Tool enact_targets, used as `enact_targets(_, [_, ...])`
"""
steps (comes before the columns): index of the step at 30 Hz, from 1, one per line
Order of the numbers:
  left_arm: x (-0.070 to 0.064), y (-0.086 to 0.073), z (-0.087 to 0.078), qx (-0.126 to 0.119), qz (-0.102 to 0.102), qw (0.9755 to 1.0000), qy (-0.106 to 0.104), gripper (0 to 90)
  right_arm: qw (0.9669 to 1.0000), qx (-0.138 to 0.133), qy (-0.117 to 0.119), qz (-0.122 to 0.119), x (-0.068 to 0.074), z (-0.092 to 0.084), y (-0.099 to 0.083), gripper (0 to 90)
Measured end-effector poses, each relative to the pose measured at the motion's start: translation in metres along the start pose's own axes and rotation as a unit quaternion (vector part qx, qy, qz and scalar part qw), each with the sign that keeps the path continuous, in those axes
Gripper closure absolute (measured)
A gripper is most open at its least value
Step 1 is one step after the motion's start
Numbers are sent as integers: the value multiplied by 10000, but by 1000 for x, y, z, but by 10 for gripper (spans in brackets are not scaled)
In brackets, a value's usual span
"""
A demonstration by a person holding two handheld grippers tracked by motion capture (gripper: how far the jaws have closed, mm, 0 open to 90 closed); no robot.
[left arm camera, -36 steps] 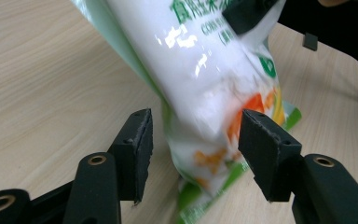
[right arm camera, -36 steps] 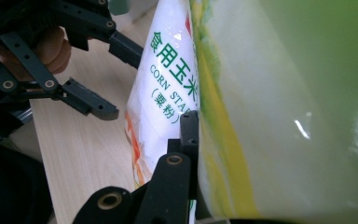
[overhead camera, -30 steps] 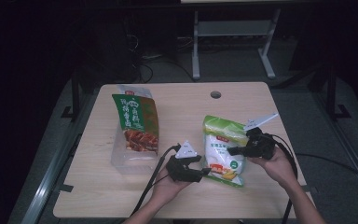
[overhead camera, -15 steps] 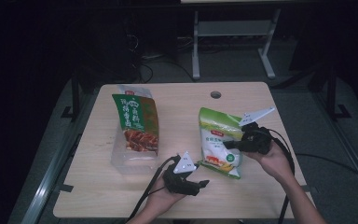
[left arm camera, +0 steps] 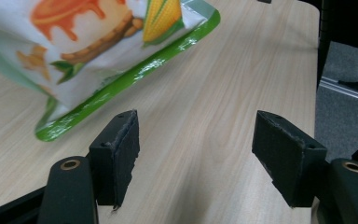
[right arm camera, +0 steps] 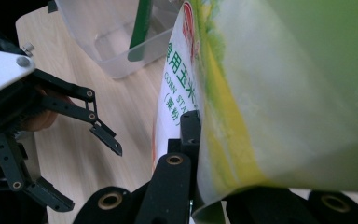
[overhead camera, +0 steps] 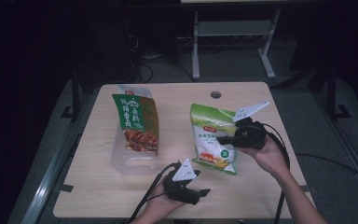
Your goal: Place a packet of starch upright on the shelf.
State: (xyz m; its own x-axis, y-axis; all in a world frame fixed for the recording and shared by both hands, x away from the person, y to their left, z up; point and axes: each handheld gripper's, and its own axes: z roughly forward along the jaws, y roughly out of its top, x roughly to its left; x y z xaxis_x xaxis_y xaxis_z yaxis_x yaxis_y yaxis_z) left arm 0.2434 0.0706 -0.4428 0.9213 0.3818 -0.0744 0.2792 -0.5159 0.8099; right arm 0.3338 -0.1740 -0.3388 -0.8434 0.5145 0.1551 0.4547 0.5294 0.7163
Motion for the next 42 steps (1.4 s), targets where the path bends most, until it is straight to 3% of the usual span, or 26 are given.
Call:
enact_targets(11, [-7, -4, 2, 87, 189, 9998, -65, 294, 9998, -81, 104, -148, 14, 0, 20, 883])
enact_targets(19, [-14, -6, 7, 0, 130, 9998, -155, 284, 9988, -144, 226, -415, 27, 2, 42, 883])
enact_targets(26, [-19, -8, 10, 82, 210, 9995, -204, 272, 9976, -212, 362, -559, 38, 4, 61, 883])
enact_targets(32, [-20, -9, 11, 120, 287, 9993, -230, 270, 9960, -232, 439, -742, 49, 6, 80, 883])
enact_targets(35, [-19, -8, 11, 112, 305, 9992, -246, 266, 9941, -227, 454, -955, 55, 8, 88, 883])
enact_targets(42, [-20, -8, 9, 88, 318, 9991, -269, 266, 9920, -265, 644, -1057, 67, 17, 103, 883])
